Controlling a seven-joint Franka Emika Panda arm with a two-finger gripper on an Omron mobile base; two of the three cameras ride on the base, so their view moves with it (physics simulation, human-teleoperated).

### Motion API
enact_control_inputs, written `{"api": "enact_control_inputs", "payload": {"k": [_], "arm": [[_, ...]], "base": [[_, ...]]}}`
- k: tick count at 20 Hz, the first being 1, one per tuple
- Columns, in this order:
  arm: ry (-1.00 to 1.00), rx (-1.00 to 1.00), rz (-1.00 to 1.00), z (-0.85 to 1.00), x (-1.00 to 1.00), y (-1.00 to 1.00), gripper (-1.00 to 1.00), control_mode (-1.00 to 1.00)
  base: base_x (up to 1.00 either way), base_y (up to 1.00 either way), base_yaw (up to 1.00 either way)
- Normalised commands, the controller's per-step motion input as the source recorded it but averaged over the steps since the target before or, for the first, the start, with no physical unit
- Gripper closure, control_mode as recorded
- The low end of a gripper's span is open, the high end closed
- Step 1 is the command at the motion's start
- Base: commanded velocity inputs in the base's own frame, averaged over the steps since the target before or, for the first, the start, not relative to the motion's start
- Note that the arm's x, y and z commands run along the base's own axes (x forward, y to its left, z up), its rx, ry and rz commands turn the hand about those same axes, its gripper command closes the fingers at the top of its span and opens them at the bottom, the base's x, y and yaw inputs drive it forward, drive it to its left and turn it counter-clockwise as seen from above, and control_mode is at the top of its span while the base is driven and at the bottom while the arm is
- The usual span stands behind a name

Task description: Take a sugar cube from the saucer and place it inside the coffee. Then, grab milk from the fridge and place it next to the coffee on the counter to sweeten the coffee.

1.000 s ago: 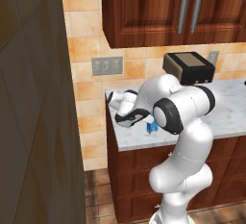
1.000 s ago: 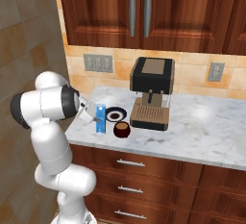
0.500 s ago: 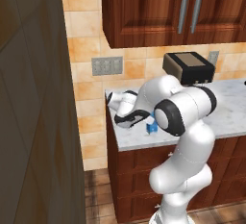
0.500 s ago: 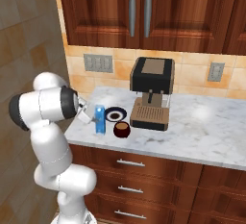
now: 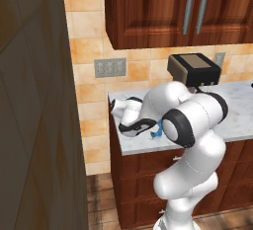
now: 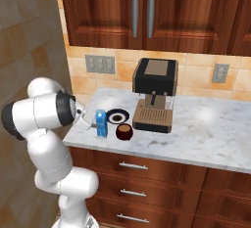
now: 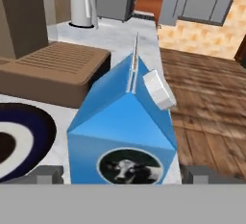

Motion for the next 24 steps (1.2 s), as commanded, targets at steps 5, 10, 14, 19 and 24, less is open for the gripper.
{"api": "enact_control_inputs", "payload": {"k": [5,10,14,19,24], "arm": [[-0.14,-0.11,0.00,0.00,-0.01,0.42,-1.00,-1.00],[-0.21,-0.14,0.00,0.16,-0.21,0.60,-1.00,-1.00],[-0.30,-0.05,0.00,0.38,-0.99,0.41,-1.00,-1.00],[-0.39,-0.02,0.00,0.45,-1.00,0.11,-1.00,-1.00],[-0.50,-0.03,0.00,0.45,-1.00,-0.09,-1.00,-1.00]], "base": [[0.00,0.00,0.00],[0.00,0.00,0.00],[0.00,0.00,0.00],[0.00,0.00,0.00],[0.00,0.00,0.00]]}}
